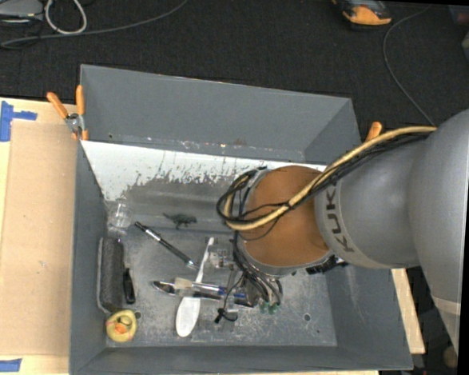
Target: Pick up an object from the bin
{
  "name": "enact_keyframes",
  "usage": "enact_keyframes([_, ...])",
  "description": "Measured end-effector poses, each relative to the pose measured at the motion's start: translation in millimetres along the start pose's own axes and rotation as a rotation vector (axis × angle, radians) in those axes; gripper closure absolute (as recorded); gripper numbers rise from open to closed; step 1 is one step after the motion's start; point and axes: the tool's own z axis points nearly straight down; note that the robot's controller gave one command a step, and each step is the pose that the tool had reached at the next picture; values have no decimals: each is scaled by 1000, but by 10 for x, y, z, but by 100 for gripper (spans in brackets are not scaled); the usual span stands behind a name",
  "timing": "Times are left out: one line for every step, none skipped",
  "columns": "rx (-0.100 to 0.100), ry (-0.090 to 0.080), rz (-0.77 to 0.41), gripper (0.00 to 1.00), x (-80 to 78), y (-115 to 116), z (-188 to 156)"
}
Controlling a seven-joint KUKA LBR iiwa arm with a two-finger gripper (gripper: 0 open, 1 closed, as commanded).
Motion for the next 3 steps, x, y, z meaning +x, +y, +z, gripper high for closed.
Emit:
enact_keyframes([-1, -4, 257, 0, 101, 17, 308])
enact_keyframes([-1, 0, 264, 100, 159, 19, 356])
enact_keyframes([-1, 0, 265, 100, 159, 19, 356])
